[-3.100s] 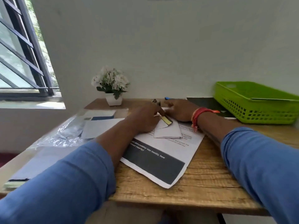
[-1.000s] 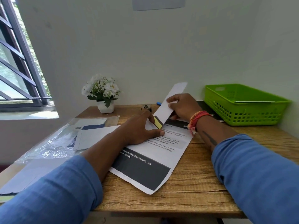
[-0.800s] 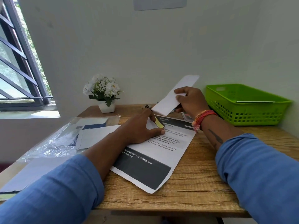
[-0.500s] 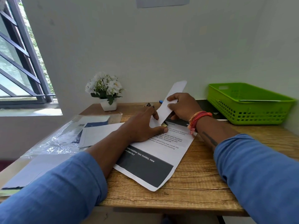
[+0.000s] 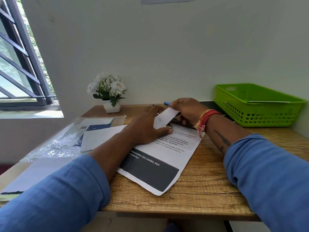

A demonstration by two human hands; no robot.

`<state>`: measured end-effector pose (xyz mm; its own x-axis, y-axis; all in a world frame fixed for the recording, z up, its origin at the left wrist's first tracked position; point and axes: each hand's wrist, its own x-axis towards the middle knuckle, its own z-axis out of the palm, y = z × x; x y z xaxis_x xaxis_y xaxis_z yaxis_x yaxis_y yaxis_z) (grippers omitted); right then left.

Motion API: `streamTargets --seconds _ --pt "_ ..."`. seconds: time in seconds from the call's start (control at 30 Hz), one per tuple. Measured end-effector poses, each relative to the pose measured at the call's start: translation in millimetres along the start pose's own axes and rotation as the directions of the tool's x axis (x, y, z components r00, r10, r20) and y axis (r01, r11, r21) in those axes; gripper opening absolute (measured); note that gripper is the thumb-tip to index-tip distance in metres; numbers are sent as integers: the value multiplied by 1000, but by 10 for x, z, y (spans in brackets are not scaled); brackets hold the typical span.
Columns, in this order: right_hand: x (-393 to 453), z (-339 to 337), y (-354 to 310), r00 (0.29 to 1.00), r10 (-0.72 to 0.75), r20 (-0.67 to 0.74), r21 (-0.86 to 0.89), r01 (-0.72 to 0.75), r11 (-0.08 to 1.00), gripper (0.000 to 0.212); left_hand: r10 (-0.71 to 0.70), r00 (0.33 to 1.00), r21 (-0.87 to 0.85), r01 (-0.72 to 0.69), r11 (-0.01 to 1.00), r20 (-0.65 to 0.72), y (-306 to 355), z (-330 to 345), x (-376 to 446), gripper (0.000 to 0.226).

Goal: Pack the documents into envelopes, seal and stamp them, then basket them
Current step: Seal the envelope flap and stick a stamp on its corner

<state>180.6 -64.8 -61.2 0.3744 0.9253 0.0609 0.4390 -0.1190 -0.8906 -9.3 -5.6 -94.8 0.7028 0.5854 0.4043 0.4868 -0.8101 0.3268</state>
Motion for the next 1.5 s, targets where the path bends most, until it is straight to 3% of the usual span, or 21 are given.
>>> streamTargets --seconds 0.07,0.1,0.2,0.3,0.53,0.73,0.9,1.13,1.23,1.33,1.4,1.5 --pt "24 -81 18 986 -5 -165 21 9 1000 15 -15 1000 16 15 1000 -3 8 5 4 90" --pt "28 -108 34 984 1 -181 7 0 1000 14 -15 1000 19 15 1000 -4 8 6 6 90" --pt "-24 -71 54 999 47 26 -135 -43 990 19 -11 1000 18 11 1000 -9 4 3 0 92" --pt "-56 34 5 983 75 167 -137 -52 989 25 -7 1000 16 7 1000 -6 5 -9 -7 93" --pt "-100 5 -90 988 131 -84 -240 -148 959 26 -9 1000 21 9 1000 -21 -5 -5 3 95" --pt "-232 169 -171 981 181 75 -191 -164 968 16 17 999 17 -17 1000 -29 -8 -5 -5 93" --pt "-209 175 -219 994 107 11 -265 -101 959 25 27 999 32 -25 999 -38 -8 1 -1 95" --pt "-190 175 -162 989 144 44 -217 -131 967 16 46 999 47 -44 998 -30 -32 35 26 94" --pt "-167 206 -173 977 174 121 -206 -147 968 15 60 997 54 -57 997 -40 -23 38 23 93" --pt "-184 211 -181 940 268 210 -43 -265 963 9 73 996 37 -71 997 -48 -23 23 24 91" --pt "-208 176 -169 912 304 277 37 -326 945 16 84 995 26 -82 996 -52 -21 19 19 90" --pt "-214 108 -171 911 293 291 49 -320 946 12 88 995 27 -87 996 -49 3 14 15 89"
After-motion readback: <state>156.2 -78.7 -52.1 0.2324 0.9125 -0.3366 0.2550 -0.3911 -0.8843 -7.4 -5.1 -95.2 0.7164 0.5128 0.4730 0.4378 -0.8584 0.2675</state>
